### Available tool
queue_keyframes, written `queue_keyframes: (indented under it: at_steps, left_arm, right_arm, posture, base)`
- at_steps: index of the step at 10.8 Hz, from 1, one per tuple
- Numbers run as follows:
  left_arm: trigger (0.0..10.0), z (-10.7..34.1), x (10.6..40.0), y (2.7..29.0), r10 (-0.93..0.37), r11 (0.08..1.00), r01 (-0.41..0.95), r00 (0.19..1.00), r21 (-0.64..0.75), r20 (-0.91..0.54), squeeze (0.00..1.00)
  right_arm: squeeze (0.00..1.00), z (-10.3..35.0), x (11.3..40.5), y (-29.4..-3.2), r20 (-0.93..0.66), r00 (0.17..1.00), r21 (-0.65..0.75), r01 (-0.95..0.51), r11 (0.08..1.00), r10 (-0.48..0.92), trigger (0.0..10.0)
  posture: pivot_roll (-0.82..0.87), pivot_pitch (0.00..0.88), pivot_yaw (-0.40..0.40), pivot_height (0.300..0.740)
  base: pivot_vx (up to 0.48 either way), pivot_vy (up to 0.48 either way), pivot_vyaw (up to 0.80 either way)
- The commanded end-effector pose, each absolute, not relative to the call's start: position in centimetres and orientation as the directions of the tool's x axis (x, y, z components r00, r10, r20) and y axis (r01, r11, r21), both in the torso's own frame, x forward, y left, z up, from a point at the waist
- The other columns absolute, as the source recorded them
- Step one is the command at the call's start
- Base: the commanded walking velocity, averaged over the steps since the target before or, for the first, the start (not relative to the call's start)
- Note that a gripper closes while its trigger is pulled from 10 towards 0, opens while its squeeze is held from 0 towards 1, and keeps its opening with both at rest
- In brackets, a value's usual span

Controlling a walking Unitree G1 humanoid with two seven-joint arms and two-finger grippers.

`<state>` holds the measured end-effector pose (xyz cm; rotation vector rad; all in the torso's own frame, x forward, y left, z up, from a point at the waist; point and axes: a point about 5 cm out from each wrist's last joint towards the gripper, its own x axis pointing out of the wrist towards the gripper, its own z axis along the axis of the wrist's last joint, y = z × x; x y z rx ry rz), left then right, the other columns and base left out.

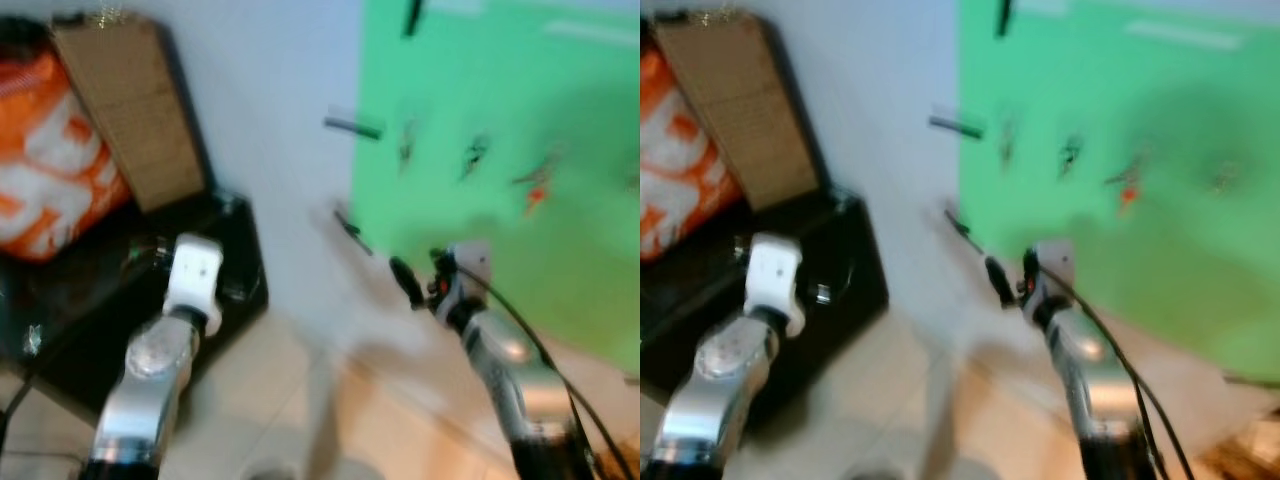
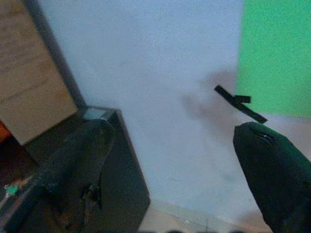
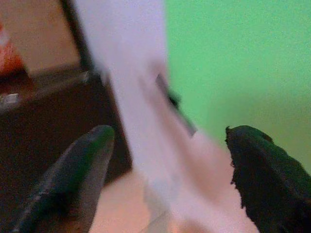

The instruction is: Hang keys on a hook

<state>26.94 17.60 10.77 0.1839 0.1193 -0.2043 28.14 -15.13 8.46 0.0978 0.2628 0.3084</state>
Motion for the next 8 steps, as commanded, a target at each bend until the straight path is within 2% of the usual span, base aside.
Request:
queue_keyframes:
  at_steps: [1,2,8]
  left_arm:
    - [10.0,10.92,26.95,17.41,-0.195,0.962,0.214,0.973,0.170,-0.125,0.00]
    - [10.0,10.93,26.98,17.35,-0.200,0.961,0.219,0.972,0.167,-0.125,0.00]
    - [10.0,10.86,27.03,17.28,-0.211,0.960,0.230,0.969,0.161,-0.128,0.00]
  right_arm:
    - [1.00,8.85,28.32,-15.38,-0.235,0.923,0.120,-0.283,0.952,0.304,10.0]
    - [1.00,8.86,28.32,-15.37,-0.234,0.924,0.121,-0.280,0.952,0.301,10.0]
    - [1.00,8.82,28.24,-15.22,-0.232,0.927,0.124,-0.273,0.954,0.296,10.0]
  posture:
    - [-0.02,0.000,0.059,0.740]
    - [-0.02,0.000,0.059,0.740]
    - [-0.02,0.000,0.068,0.740]
  base:
    - [0.000,0.000,0.78]
    - [0.000,0.000,0.78]
    - [0.314,0.000,0.78]
